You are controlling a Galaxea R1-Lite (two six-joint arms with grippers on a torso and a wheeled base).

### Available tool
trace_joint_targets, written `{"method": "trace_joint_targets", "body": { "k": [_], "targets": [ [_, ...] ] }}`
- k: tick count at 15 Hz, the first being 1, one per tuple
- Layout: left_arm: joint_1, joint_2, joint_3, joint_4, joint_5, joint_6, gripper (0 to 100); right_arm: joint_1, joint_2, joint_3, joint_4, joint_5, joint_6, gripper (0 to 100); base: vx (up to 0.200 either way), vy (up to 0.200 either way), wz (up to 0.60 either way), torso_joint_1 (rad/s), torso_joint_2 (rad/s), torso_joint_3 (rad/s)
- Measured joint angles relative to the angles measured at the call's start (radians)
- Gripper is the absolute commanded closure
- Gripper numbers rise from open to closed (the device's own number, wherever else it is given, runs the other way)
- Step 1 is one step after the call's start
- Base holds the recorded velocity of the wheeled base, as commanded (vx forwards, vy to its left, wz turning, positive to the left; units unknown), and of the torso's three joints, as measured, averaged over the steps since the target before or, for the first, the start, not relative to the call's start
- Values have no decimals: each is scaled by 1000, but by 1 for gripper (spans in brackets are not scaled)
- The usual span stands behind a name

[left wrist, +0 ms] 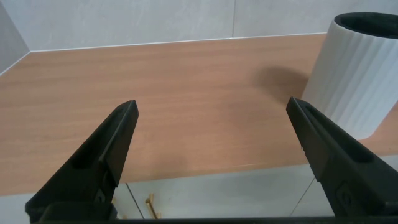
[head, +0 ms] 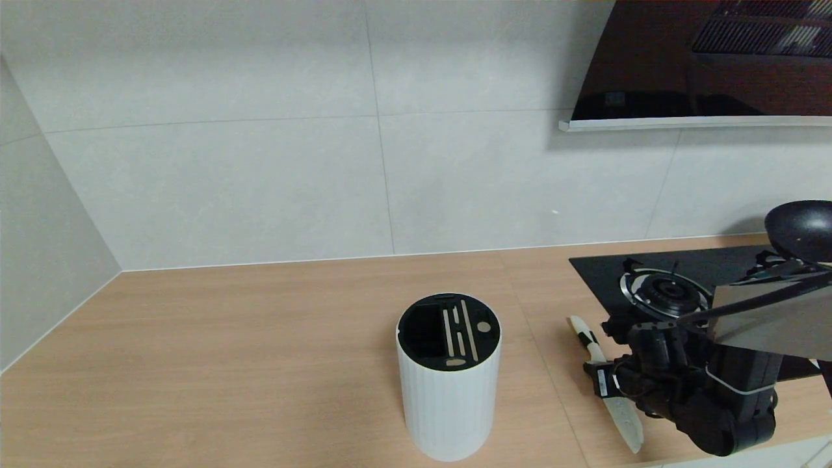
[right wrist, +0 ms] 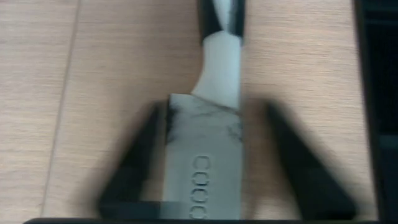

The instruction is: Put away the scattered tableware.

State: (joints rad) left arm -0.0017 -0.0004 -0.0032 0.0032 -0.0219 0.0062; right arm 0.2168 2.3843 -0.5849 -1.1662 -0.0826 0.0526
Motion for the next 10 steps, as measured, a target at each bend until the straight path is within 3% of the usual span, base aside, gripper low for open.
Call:
{"method": "trace_joint_targets", "body": {
  "k": [6,10],
  "targets": [
    [0,0,0,0,0,-1,0,9,-11,5,-16,-32,0,100,0,0,0,0,0,0],
    [0,0,0,0,-1,0,0,22,-155,38,0,-55,0,100,0,0,0,0,0,0]
  ]
}}
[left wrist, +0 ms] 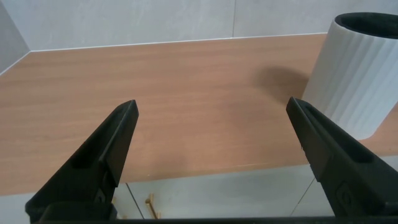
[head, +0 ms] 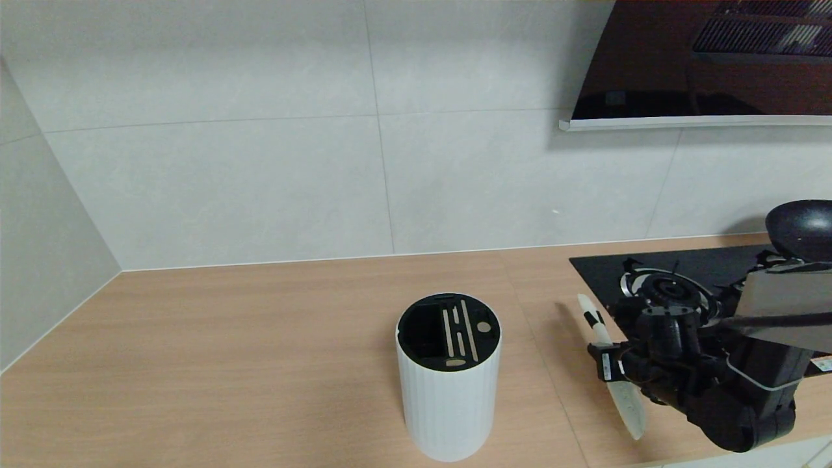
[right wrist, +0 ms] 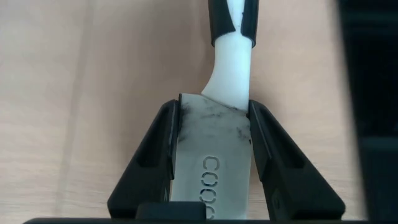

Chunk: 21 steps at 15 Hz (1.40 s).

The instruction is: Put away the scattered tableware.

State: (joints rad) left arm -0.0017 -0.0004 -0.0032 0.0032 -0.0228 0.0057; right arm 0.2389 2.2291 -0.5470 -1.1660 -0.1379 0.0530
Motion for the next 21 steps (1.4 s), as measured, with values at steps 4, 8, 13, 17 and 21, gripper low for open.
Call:
{"method": "trace_joint_targets", "body": {
  "k": [4,8,13,17,21],
  "targets": [
    [0,0,1,-1,2,0,0,8,-227,26,111,-6,3,100,0,0,0,0,0,0],
    [-2,7,-77,7,-35,-4,0,41,-470,33,188,-2,3,100,0,0,0,0,0,0],
    [-22,308,-441,54,-238,0,0,211,-696,-219,562,0,0,100,0,0,0,0,0,0],
    [-110,736,-632,-73,-399,-60,0,357,-709,-337,569,-2,0,100,0,0,0,0,0,0],
    [-373,1087,-702,-418,-419,-389,0,524,-672,-374,585,-40,39,100,0,0,0,0,0,0]
  ]
}}
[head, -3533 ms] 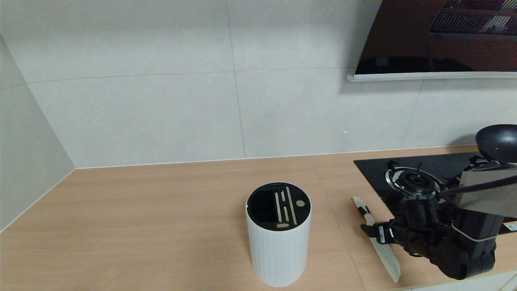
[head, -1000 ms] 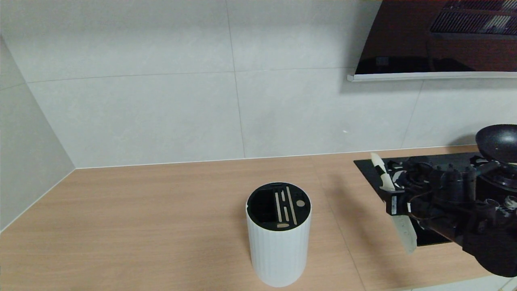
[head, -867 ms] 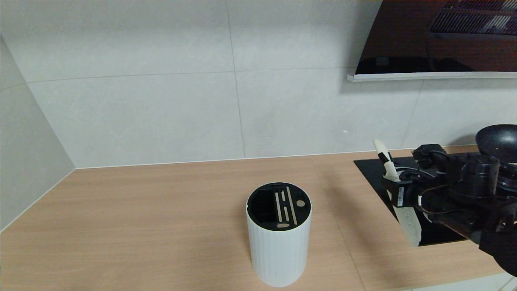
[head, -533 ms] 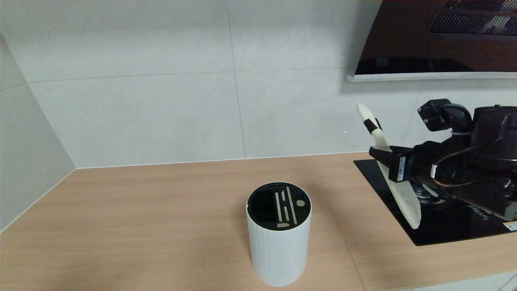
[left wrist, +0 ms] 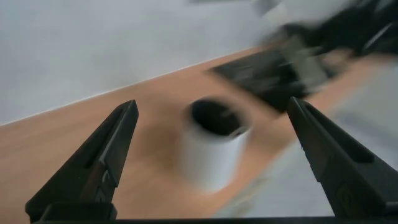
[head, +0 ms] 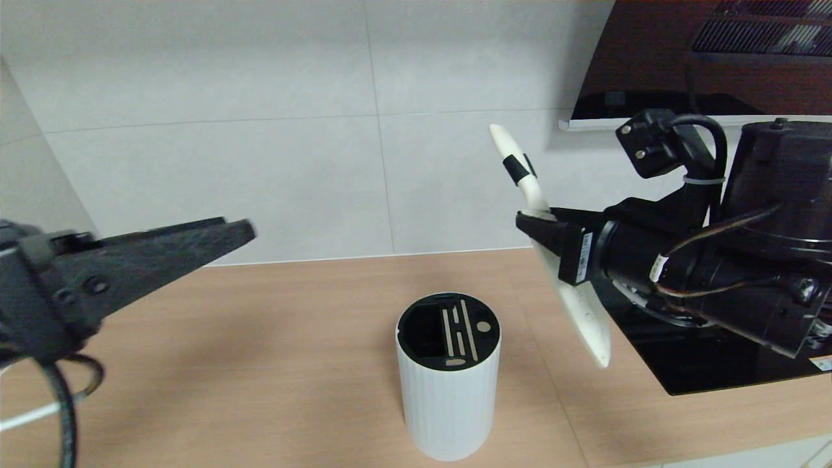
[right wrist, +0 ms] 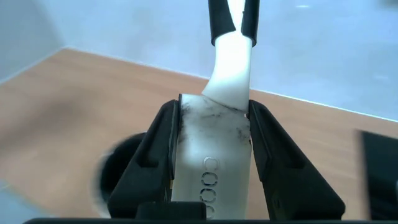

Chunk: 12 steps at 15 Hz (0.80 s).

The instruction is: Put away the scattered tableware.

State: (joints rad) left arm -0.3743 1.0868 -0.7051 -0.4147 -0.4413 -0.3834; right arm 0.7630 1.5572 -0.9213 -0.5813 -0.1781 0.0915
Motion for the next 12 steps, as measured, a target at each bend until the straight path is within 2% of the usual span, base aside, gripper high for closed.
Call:
{"method": "trace_joint_targets", "body": {
  "k": [1,3,4,6,7,12],
  "targets": [
    [-51,66,-4,-73,7,-93,0,42,8,-4,1,-33,16,100,0,0,0,0,0,0],
    [-109,177,-5,-211,42,-240,0,119,22,-5,1,-67,40,100,0,0,0,0,0,0],
    [-129,227,-7,-268,72,-282,0,154,27,-5,0,-77,59,100,0,0,0,0,0,0],
    [-168,314,-19,-341,166,-310,0,204,50,-5,-9,-102,84,100,0,0,0,0,0,0],
    [-188,348,-30,-346,191,-313,0,218,64,-5,-15,-109,88,100,0,0,0,0,0,0],
    [-256,472,-61,-393,266,-311,0,248,123,-7,-76,-113,116,100,0,0,0,0,0,0]
  ]
}}
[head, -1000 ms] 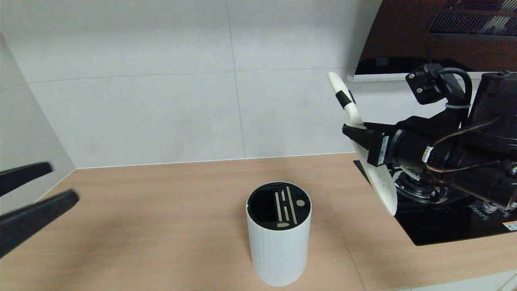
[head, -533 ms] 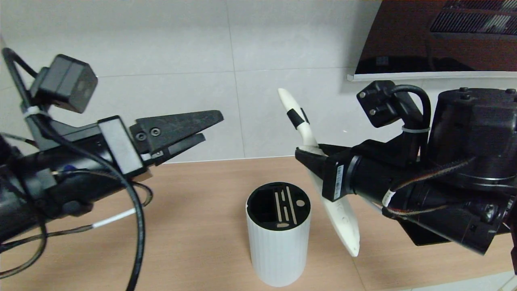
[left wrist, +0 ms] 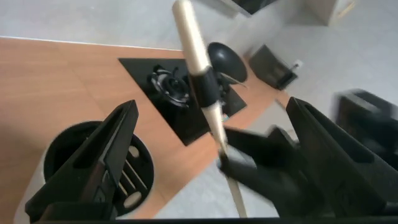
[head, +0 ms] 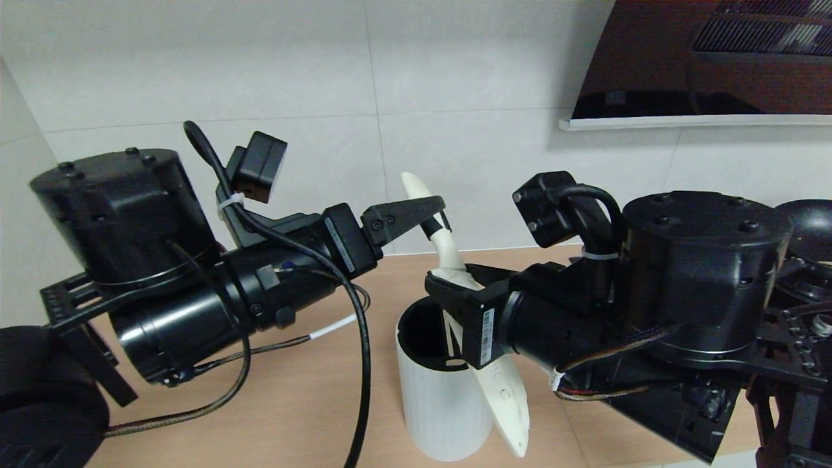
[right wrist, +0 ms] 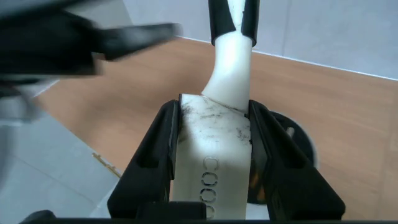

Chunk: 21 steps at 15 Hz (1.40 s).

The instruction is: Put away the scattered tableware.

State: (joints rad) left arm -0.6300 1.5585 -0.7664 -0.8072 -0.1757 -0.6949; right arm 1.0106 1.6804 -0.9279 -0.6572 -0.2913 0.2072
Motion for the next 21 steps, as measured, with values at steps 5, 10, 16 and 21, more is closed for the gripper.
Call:
{"method": "trace_joint_targets", "body": {
  "k": [5,10,16,21],
  "targets": [
    [-13,42,0,-47,23,-1,0,38,10,9,-1,0,4,100,0,0,0,0,0,0],
    [-13,50,0,-47,30,-1,0,65,10,11,-1,0,12,100,0,0,0,0,0,0],
    [-24,51,4,-47,33,1,100,70,7,16,0,0,12,100,0,0,0,0,0,0],
    [-30,50,7,-48,30,2,100,70,6,16,-3,0,14,100,0,0,0,0,0,0]
  ]
}}
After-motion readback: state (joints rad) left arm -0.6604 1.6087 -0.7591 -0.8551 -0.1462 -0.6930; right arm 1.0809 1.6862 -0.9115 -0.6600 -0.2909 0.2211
